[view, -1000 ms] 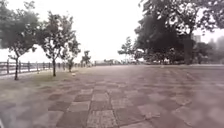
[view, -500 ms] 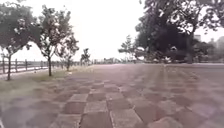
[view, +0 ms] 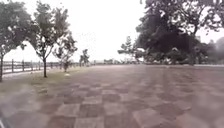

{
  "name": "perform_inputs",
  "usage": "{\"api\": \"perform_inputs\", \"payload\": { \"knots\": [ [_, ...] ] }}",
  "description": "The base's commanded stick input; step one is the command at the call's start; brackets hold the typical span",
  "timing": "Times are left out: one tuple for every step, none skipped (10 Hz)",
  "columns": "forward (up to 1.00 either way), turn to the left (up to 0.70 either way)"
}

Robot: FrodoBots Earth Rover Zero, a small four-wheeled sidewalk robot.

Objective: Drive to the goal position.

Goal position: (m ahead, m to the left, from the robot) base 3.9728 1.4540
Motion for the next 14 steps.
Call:
{"api": "perform_inputs", "payload": {
  "knots": [
    [1.00, 0.00],
    [1.00, 0.00],
    [1.00, 0.00],
    [1.00, 0.00],
    [1.00, 0.00],
    [1.00, 0.00],
    [1.00, 0.00],
    [1.00, 0.00],
    [1.00, 0.00],
    [1.00, 0.00],
    [1.00, 0.00],
    [1.00, 0.00],
    [1.00, 0.00],
    [1.00, 0.00]
  ]
}}
